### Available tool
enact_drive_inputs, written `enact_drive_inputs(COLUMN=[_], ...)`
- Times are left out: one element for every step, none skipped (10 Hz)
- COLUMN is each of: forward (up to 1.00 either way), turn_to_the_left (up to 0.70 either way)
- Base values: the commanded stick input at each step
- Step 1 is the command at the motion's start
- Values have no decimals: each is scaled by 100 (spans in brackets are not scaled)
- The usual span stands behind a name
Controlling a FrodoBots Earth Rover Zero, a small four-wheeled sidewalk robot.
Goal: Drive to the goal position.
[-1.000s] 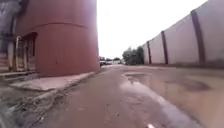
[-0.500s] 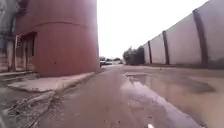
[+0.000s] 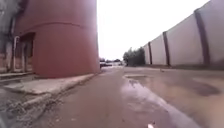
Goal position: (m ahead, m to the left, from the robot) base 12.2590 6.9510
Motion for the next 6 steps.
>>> enact_drive_inputs(forward=[30, 30, 30, 30, 30, 30], turn_to_the_left=[0, 0, 0, 0, 0, 0])
